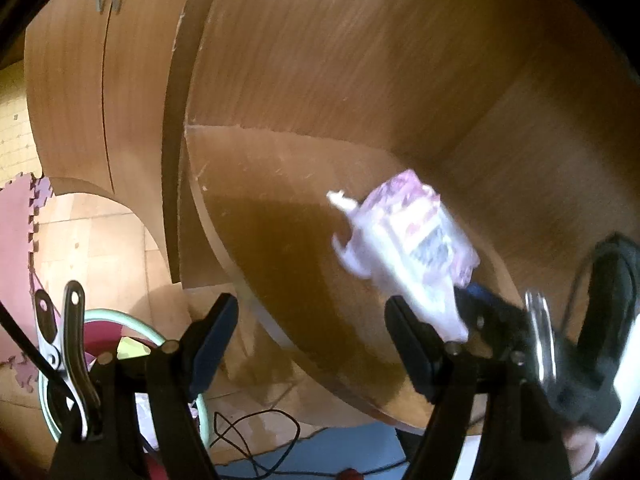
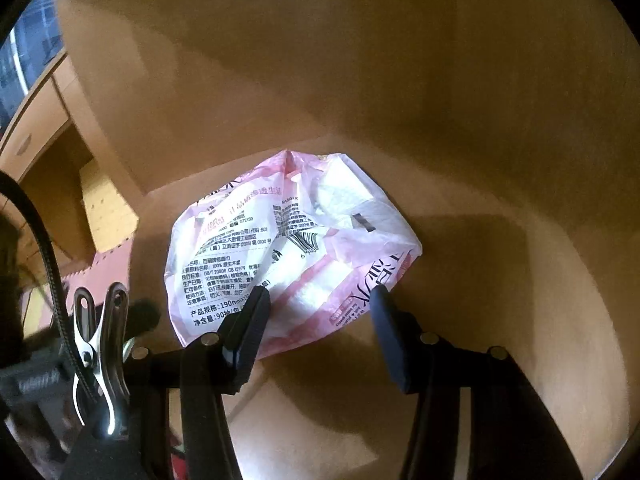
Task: Collect trash
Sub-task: 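Grasp the pink-printed white plastic bag on the shelf with the right tool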
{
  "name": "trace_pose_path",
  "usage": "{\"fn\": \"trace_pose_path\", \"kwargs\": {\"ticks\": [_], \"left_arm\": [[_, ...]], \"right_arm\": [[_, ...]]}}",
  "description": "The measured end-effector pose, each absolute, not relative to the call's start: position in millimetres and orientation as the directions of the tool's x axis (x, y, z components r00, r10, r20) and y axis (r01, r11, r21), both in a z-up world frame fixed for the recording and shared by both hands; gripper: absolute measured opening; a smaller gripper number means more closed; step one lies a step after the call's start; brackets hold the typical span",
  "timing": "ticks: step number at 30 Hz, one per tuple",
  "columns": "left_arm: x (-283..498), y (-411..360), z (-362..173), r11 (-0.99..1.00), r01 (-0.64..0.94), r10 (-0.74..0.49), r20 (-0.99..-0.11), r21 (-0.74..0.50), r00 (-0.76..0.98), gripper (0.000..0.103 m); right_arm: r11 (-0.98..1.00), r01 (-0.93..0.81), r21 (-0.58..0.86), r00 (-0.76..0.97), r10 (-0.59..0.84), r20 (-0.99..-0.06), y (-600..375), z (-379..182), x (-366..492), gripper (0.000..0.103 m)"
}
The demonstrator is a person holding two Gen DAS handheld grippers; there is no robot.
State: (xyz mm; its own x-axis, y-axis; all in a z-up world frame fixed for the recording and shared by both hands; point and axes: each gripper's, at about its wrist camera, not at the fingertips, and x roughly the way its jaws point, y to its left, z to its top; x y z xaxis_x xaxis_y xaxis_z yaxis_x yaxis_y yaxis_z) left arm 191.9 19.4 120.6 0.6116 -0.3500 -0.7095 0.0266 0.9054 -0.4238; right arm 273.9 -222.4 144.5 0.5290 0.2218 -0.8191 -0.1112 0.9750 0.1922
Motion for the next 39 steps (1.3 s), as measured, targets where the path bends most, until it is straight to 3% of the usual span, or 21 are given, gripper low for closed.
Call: {"fn": "trace_pose_path", "kwargs": {"ticks": [6,13,20,23,25,31,39], "left_arm": [[190,19,120,0.899,0.037,-0.366,-0.702,-0.436,0.611,0.079],[186,11,130,0.895,0.058,-0.380,-0.686,-0.443,0.621,0.082],[182,10,137,0.885,0.064,-0.392,-0.665,-0.462,0.636,0.082],[181,5,142,0.892,0.079,-0.386,-0.660,-0.444,0.645,0.082],[181,1,142,0.898,0.087,-0.380,-0.663,-0.431,0.645,0.082],[181,-5,140,0.906,0.086,-0.367,-0.668,-0.414,0.647,0.082],[174,-8,143,0.890,0.121,-0.409,-0.652,-0.440,0.639,0.082]], "right_arm": [[0.965,-0.081,0.250,0.559,0.251,-0.790,-224,152,249,0.054],[0.979,-0.028,0.204,0.673,0.169,-0.720,-245,180,252,0.054],[0.948,-0.010,0.317,0.588,0.262,-0.766,-256,146,307,0.054],[0.948,0.000,0.319,0.586,0.258,-0.768,-257,137,299,0.053],[0.947,-0.013,0.321,0.594,0.265,-0.759,-258,137,289,0.047],[0.962,-0.033,0.273,0.586,0.239,-0.774,-254,141,245,0.046],[0.889,0.116,0.444,0.621,0.283,-0.731,-285,148,211,0.046]]}}
